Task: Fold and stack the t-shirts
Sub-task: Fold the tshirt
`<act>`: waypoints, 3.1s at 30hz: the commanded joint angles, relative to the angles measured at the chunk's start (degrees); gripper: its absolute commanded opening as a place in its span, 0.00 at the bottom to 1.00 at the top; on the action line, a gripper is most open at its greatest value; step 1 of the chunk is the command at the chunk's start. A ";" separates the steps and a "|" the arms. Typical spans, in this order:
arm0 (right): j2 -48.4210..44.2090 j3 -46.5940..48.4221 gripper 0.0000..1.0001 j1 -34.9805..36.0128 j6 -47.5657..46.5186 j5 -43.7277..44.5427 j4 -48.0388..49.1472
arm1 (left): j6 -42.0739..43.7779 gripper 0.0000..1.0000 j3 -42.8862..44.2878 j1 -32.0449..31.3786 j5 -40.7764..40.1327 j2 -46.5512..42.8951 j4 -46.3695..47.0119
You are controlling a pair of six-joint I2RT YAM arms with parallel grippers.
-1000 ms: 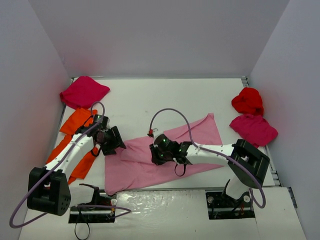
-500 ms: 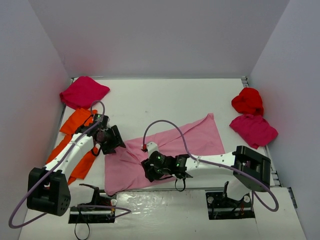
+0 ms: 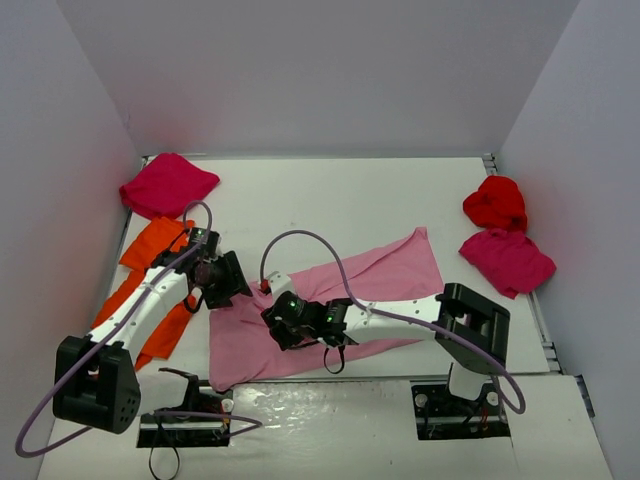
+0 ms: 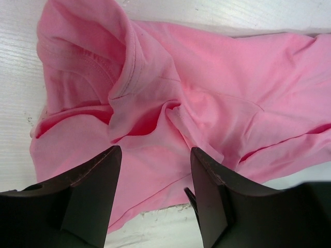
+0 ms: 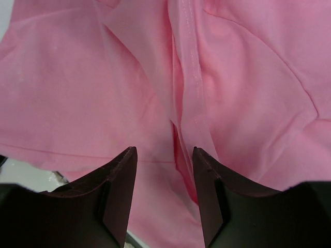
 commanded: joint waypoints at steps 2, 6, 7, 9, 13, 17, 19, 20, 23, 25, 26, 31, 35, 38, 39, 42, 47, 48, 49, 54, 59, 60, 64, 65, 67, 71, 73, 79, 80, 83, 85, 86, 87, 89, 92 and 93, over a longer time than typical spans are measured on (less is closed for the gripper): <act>2.53 3.55 0.44 -1.50 -3.93 -0.16 1.63 | -1.07 0.53 1.48 -0.53 -1.07 -3.26 -0.83; 2.67 2.93 0.43 -3.77 -4.41 -1.13 2.15 | -1.06 0.53 1.32 -0.53 -1.32 -3.89 -1.15; 2.48 2.64 0.43 -4.33 -4.50 -1.31 2.24 | -1.03 0.53 1.32 -0.55 -1.35 -3.92 -1.20; 2.01 2.25 0.43 -4.87 -4.68 -1.31 2.31 | -1.03 0.52 1.40 -0.58 -1.31 -3.78 -1.20; 1.20 1.80 0.41 -5.92 -4.82 -1.22 2.31 | -1.12 0.53 1.76 -0.56 -1.14 -3.35 -1.08; 1.13 1.78 0.32 -6.83 -5.33 -2.00 2.31 | -1.12 0.53 1.90 -0.62 -1.12 -3.11 -0.94; 1.27 1.83 0.23 -7.18 -5.43 -2.44 2.29 | -1.12 0.53 1.82 -0.64 -1.17 -2.99 -0.93; 1.35 1.83 0.16 -7.25 -5.43 -2.59 2.25 | -1.12 0.53 1.79 -0.68 -1.17 -2.88 -0.93; 1.56 1.88 0.01 -7.40 -5.43 -2.95 2.24 | -1.19 0.53 1.67 -0.62 -1.10 -2.73 -0.72; 1.49 2.01 0.00 -7.35 -5.39 -3.26 2.22 | -1.25 0.53 1.54 -0.62 -1.13 -2.67 -0.55; 1.45 2.03 0.00 -7.40 -5.33 -3.56 2.22 | -1.29 0.53 1.50 -0.62 -1.15 -2.58 -0.39; 0.28 2.52 0.00 -7.36 -5.09 -4.88 1.73 | -1.30 0.52 1.56 -0.62 -0.89 -1.83 0.21; -2.30 2.89 0.00 -6.94 -4.53 -5.08 0.67 | -1.31 0.52 1.50 -0.64 -0.82 -1.09 0.93; -4.20 2.73 0.00 -6.35 -4.11 -5.08 -0.02 | -1.29 0.52 1.56 -0.77 -0.82 -0.46 1.66; -4.94 2.40 0.00 -5.95 -3.80 -5.66 -0.09 | -1.38 0.52 1.72 -0.96 -0.82 -0.09 1.98; -6.89 1.18 0.00 -4.56 -2.52 -7.21 -0.15 | -1.73 0.52 2.25 -1.57 -0.85 1.25 2.81; -9.01 -1.99 0.00 -3.58 -0.96 -7.58 -0.07 | -2.04 0.52 3.76 -3.40 -1.48 2.85 3.32; -9.29 -2.82 0.00 -3.30 -0.58 -7.61 0.00 | -2.07 0.51 4.15 -3.85 -1.76 3.27 3.36; -9.56 -3.37 0.00 -2.98 -0.22 -7.63 0.03 | -2.13 0.51 4.38 -4.16 -2.04 3.60 3.37; -10.13 -5.55 0.00 -1.46 0.88 -7.79 0.11 | -2.36 0.51 5.20 -5.58 -2.78 4.43 3.48; -10.01 -6.98 0.00 1.34 2.24 -7.35 0.39 | -2.36 0.50 5.72 -6.53 -3.11 4.75 3.36; -9.93 -7.21 0.00 1.73 2.47 -7.19 0.46 | -2.43 0.49 5.80 -6.76 -3.19 4.68 3.20; -10.25 -7.35 0.29 4.39 3.86 -6.21 0.83 | -2.24 0.48 6.33 -7.16 -3.61 4.28 2.54; -10.69 -7.47 0.35 4.95 4.29 -5.89 1.14 | -2.18 0.48 6.33 -7.29 -3.80 4.16 2.42; -12.05 -7.74 0.41 5.41 5.14 -3.85 1.34 | -2.25 0.48 6.33 -7.46 -4.15 3.98 2.15; -14.74 -7.70 0.45 5.34 6.23 0.50 1.18 | -2.37 0.47 6.21 -7.59 -4.60 2.82 1.97; -15.13 -7.23 0.45 4.50 5.98 2.15 0.87 | -2.50 0.47 6.15 -7.68 -4.60 2.08 1.97; -9.09 -4.72 0.44 -1.39 2.73 -0.16 1.15 | -3.11 0.47 5.47 -8.24 -4.94 -1.74 1.97; -7.58 -4.14 0.44 -2.57 1.80 -0.97 1.70 | -3.40 0.47 5.19 -8.39 -5.08 -3.02 2.03; -3.95 -2.85 0.42 -4.68 -0.42 -3.15 2.63 | -3.93 0.47 4.31 -8.53 -5.66 -5.70 1.16; -2.15 -1.60 0.36 -5.36 -1.69 -4.11 3.04 | -3.97 0.46 4.33 -8.53 -6.41 -6.69 -0.24; -1.04 -1.10 0.29 -5.66 -2.44 -4.61 3.09 | -3.87 0.47 4.38 -8.53 -7.01 -7.24 -1.09; -0.55 -0.46 0.21 -5.76 -2.86 -4.85 3.13 | -3.78 0.47 4.46 -8.53 -7.30 -7.61 -1.56; 0.03 0.78 0.08 -5.82 -3.41 -5.03 3.19 | -3.64 0.47 4.64 -8.53 -7.69 -8.12 -2.25; 0.14 1.79 0.05 -6.01 -3.84 -4.52 2.92 | -3.56 0.43 4.95 -8.45 -7.92 -8.33 -2.79; -0.11 2.09 0.08 -6.11 -3.79 -4.33 2.87 | -3.47 0.41 5.15 -8.50 -7.77 -8.28 -2.84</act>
